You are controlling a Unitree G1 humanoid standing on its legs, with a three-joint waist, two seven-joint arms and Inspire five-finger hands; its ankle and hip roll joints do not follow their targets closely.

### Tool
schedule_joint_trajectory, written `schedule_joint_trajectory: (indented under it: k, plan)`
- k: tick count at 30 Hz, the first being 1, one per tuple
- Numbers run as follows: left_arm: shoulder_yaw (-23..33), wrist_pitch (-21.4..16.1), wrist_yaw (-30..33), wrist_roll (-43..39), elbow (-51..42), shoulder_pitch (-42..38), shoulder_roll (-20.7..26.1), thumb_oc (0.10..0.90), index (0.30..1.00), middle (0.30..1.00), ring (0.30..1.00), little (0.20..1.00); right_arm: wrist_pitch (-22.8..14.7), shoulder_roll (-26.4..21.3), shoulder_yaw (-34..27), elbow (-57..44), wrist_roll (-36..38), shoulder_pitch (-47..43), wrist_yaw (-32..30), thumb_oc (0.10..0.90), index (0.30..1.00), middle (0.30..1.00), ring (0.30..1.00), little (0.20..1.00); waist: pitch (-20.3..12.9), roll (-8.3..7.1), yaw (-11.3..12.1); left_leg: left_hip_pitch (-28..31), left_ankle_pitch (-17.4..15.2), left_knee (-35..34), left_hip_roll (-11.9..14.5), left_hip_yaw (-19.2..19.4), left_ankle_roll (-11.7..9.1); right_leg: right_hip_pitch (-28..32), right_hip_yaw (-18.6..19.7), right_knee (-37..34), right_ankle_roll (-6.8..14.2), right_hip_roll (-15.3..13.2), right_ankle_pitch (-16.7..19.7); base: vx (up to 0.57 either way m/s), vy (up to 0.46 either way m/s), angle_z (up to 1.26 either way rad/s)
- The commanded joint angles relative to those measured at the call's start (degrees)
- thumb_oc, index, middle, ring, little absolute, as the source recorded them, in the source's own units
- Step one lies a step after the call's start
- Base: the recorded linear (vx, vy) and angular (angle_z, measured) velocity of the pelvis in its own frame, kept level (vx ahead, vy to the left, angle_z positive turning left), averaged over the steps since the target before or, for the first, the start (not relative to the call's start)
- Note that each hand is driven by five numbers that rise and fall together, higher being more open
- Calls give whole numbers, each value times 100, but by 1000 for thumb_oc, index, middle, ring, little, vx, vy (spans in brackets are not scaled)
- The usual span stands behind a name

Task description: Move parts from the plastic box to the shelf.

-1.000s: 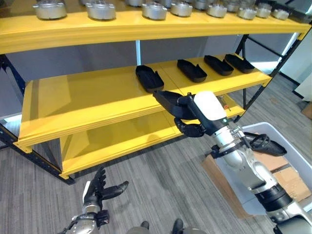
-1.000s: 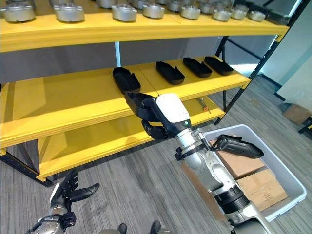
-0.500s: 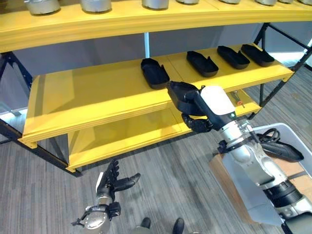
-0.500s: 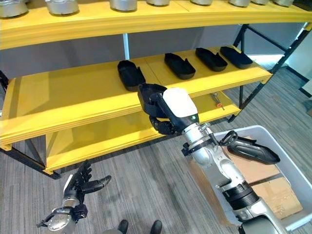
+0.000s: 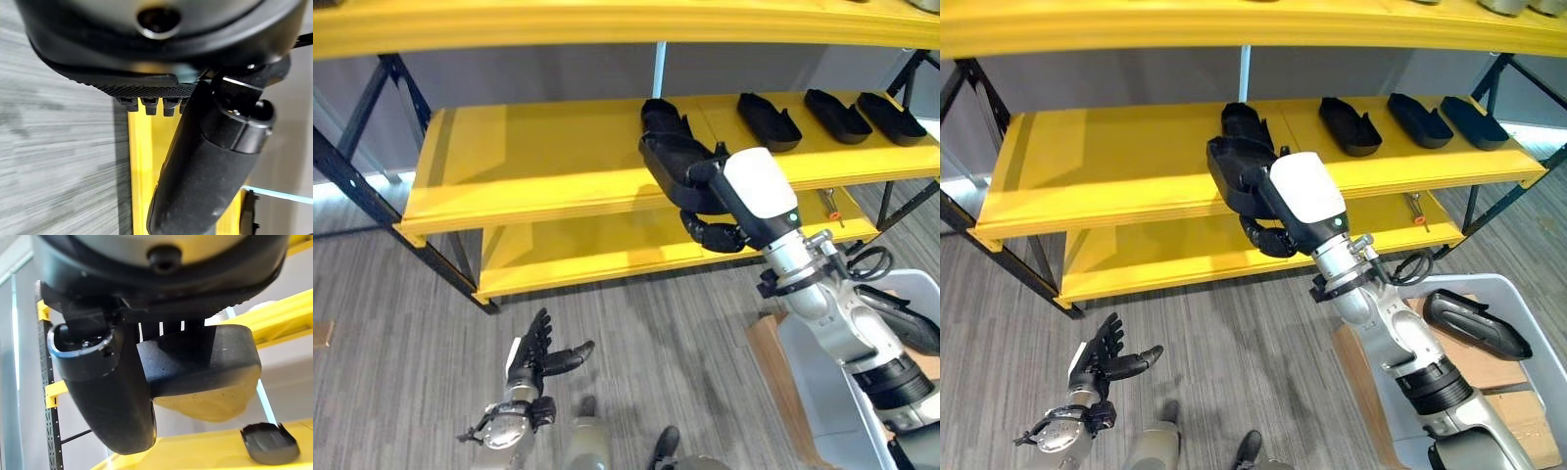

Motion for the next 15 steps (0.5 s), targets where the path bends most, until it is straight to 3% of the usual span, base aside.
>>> schedule_joint_trajectory:
  k: [1, 3, 5, 12, 15]
  plan:
    - [97, -473, 72, 160, -735, 68, 320, 900, 1000, 1000, 1000, 1000, -88, -238, -710, -771, -241, -402, -686, 400, 300, 300, 300, 300, -871, 30, 72, 426, 956, -559, -367, 539, 165, 422, 440, 363, 629, -448, -575, 218, 297, -2]
    - [95, -492, 77, 172, -725, 47, 341, 900, 1000, 1000, 1000, 1000, -80, -180, -681, -789, -274, -410, -666, 400, 300, 300, 300, 300, -900, 25, 110, 464, 913, -553, -432, 471, 200, 427, 489, 389, 640, -492, -574, 181, 246, -37]
    - [223, -528, 109, 204, -799, 4, 527, 900, 1000, 1000, 1000, 1000, -56, 58, -537, -747, -373, -612, -643, 400, 300, 300, 300, 300, -994, -119, 275, 506, 553, -115, -721, 490, 417, 486, 656, 580, 806, -815, -538, 298, 369, -56]
    - [221, -535, 259, 232, -811, -225, 722, 900, 1000, 1000, 1000, 1000, 35, 355, -228, -643, -467, -990, -575, 400, 300, 300, 300, 300, -1065, -372, 392, 498, 165, 165, -1058, 621, 681, 391, 727, 774, 1053, -1170, -372, 149, 189, 3]
    - [205, -552, 315, 252, -862, -278, 730, 900, 1000, 1000, 1000, 1000, 68, 561, 64, -490, -521, -1333, -478, 400, 300, 300, 300, 300, -1089, -476, 481, 562, -58, 226, -1250, 640, 842, 287, 764, 930, 1166, -1337, -127, 144, 163, -10]
